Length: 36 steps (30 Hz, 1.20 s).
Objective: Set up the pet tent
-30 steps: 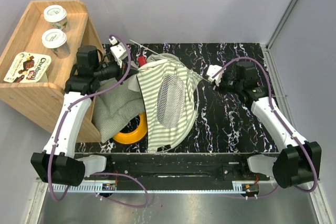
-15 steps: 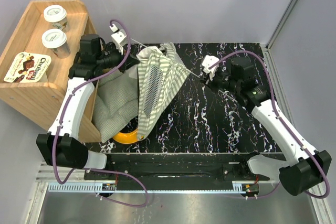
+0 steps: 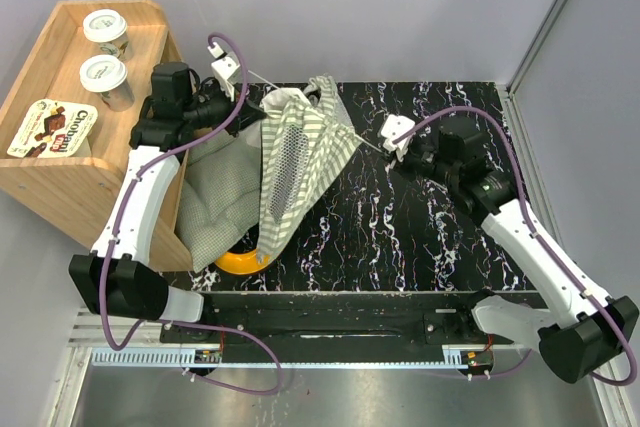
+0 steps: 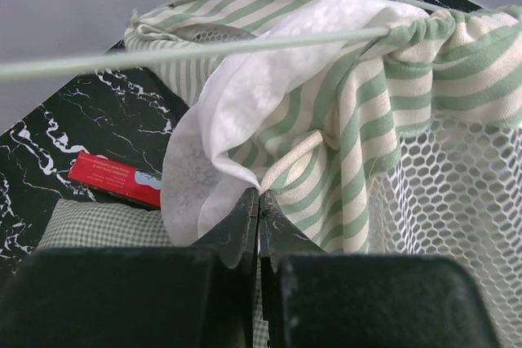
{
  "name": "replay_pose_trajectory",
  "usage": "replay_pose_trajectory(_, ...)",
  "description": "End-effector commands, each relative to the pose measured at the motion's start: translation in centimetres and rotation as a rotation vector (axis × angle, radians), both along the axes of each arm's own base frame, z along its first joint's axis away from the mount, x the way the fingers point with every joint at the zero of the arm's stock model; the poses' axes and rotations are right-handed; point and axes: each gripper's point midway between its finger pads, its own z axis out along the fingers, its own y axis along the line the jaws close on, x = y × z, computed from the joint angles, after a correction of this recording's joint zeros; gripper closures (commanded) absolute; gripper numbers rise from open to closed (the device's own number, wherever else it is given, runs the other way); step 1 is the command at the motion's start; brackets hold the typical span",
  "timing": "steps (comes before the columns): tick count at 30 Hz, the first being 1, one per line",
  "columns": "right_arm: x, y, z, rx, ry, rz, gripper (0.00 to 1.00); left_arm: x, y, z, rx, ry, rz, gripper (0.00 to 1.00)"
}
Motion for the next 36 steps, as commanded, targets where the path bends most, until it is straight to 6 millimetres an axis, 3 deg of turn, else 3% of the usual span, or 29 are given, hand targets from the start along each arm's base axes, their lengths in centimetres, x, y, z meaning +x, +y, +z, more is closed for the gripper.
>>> replay_pose_trajectory(1,1.9,-2.4,-3.6,-0.153,-0.053,-0.108,1.0,-0.7,0.3,4.1,-0.014,-0.116,0.011,1.0)
replay_pose_trajectory(3,2.0,-2.8,-5.9,-0.193,-0.028,-0.098,1.0,-0.9,0.2,3.8,-0.015,-0.113,0.007,1.0)
replay_pose_trajectory(5,1.5,-2.1,-6.8,-0.189,-0.032,-0.039,1.0,-1.1,-0.1,3.2,-0.02,-0.106,-0.001,1.0)
replay_pose_trajectory(9,1.0,-1.5,-5.5,-0.15,-0.053,-0.007,0.7,-2.5,-1.5,2.3,0.007,-0.125,-0.045,1.0)
replay_pose_trajectory(12,0.4,-2.0,-2.8,-0.117,-0.098,-0.025,0.41,-3.3,-1.8,2.7,0.01,-0.147,-0.064,1.0)
replay_pose_trajectory(19,-6.0,-1.0,5.0,0.032,-0.058,0.142,0.03,-3.7,-2.0,3.4,0.032,-0.191,-0.078,1.0)
replay_pose_trajectory(23,-9.1,-0.4,9.2,0.097,-0.04,0.243,0.01,-4.2,-2.2,3.7,0.032,-0.205,-0.094,1.0)
replay_pose_trajectory(24,-9.5,-0.1,11.4,0.132,-0.051,0.255,0.01,-4.3,-2.2,3.7,0.031,-0.206,-0.096,1.0)
replay_pose_trajectory(27,-7.6,1.8,17.1,0.296,0.009,0.241,0.01,-4.8,-2.3,3.7,0.027,-0.206,-0.103,1.0)
replay_pose_trajectory(30,-4.2,5.2,20.8,0.428,0.187,0.271,0.01,-5.2,-2.4,3.7,0.024,-0.207,-0.108,1.0)
replay_pose_trajectory(34,1.5,8.5,22.4,0.531,0.314,0.217,0.01,-5.7,-2.3,3.6,0.022,-0.208,-0.108,1.0)
replay_pose_trajectory(36,4.0,10.6,21.7,0.546,0.345,0.202,0.0,-5.8,-2.3,3.4,0.021,-0.203,-0.109,1.0)
